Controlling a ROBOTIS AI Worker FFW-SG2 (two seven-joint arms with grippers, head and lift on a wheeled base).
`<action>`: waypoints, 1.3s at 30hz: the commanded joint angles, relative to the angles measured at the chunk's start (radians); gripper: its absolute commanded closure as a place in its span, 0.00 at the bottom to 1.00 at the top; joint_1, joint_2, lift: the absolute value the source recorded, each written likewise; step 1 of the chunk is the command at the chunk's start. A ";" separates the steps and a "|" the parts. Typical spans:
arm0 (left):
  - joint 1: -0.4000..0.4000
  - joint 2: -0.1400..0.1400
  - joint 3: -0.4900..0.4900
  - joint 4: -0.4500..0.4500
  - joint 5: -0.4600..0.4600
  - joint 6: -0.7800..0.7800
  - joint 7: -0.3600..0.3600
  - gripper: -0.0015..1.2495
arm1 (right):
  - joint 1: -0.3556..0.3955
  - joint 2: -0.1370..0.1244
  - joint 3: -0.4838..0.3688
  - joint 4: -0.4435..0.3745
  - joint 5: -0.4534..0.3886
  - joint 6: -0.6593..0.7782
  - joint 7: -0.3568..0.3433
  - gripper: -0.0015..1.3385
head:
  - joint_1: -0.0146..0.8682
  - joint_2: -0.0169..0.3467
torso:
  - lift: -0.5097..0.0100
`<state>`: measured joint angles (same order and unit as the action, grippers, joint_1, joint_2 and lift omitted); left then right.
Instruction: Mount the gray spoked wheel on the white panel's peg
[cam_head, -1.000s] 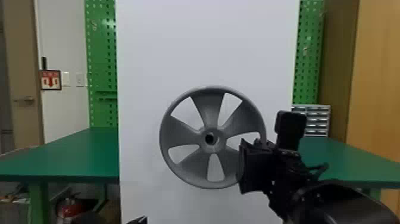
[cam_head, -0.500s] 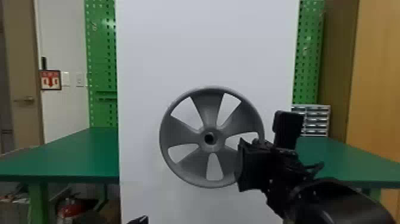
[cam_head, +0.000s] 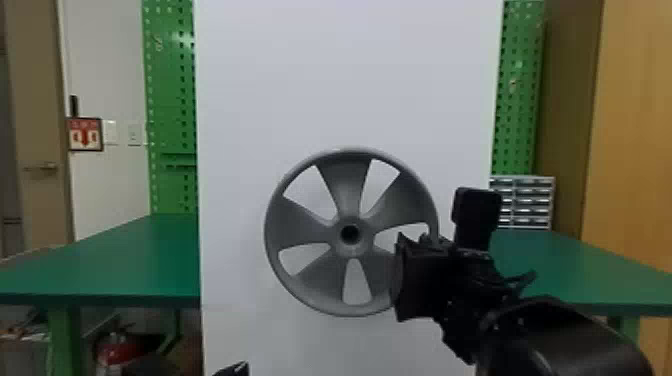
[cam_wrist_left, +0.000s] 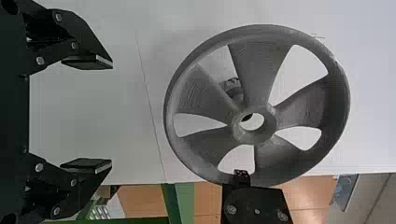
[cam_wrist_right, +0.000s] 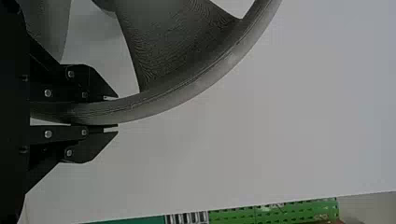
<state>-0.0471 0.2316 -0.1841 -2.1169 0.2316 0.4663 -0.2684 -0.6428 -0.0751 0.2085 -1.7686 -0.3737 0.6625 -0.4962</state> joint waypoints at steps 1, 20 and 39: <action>-0.002 0.000 0.000 0.000 0.000 0.000 0.000 0.40 | -0.005 0.000 -0.001 0.014 -0.001 -0.004 0.001 0.82 | 0.16 0.03 | 0.21; -0.005 0.003 -0.003 0.000 -0.001 0.000 0.000 0.40 | -0.023 -0.008 -0.003 0.078 0.002 -0.030 0.001 0.82 | 0.16 0.03 | 0.21; -0.002 0.005 -0.005 0.000 -0.001 0.000 0.000 0.40 | -0.041 0.003 0.022 0.100 0.002 -0.049 0.005 0.83 | 0.16 0.03 | 0.21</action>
<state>-0.0519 0.2362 -0.1901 -2.1169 0.2301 0.4663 -0.2684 -0.6841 -0.0752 0.2247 -1.6609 -0.3712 0.6137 -0.4907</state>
